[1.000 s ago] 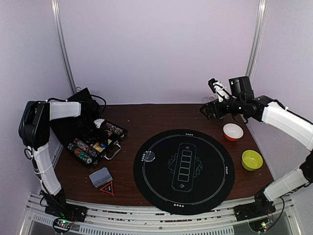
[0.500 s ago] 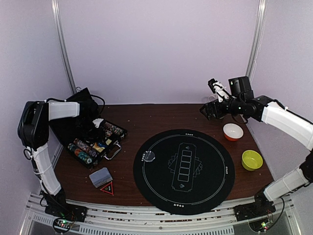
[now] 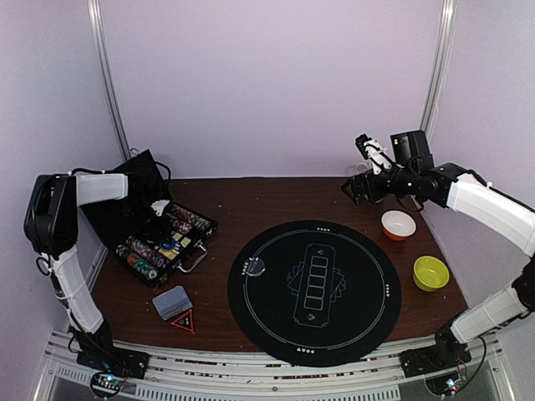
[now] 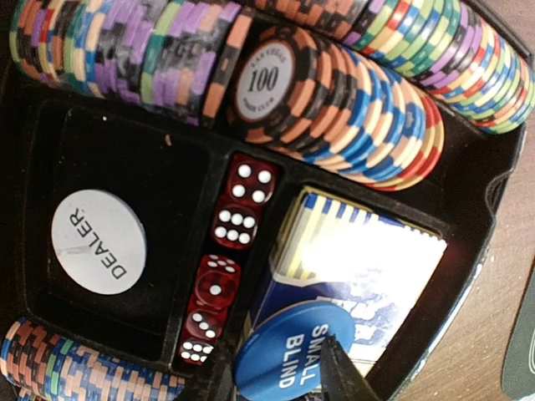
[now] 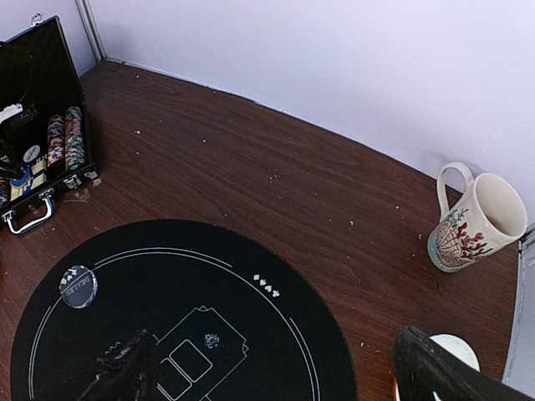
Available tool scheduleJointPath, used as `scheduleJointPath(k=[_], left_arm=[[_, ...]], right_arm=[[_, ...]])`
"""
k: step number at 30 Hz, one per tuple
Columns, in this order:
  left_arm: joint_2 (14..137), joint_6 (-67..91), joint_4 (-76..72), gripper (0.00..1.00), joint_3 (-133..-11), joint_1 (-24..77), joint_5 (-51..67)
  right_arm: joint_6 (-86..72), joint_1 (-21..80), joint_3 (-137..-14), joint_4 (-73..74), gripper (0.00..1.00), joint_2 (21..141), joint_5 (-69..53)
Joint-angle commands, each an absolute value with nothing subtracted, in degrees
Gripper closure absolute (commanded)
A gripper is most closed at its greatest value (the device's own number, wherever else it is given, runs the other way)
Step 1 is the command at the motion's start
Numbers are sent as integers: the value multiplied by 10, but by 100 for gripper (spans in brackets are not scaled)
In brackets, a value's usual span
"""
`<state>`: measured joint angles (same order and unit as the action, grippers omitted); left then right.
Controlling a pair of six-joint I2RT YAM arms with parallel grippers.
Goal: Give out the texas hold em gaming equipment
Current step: Pick up the small blind button from the chip case, then pass from the left arm to the right
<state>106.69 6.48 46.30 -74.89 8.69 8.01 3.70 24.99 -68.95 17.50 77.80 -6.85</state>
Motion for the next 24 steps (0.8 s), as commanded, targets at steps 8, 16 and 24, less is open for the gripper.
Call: scheduleJointPath(k=[8,16,24], left_arm=[[1062,62,465,99,-733,84,82],[1040,49,456,100,-719,84,121],[976,47,447,100,-744,85,112]], right_arm=[[38,250,-702,183,0,788,-66],[32,249,-703,184,0,785,-68],[29,250,-715,180,0,784,-110]])
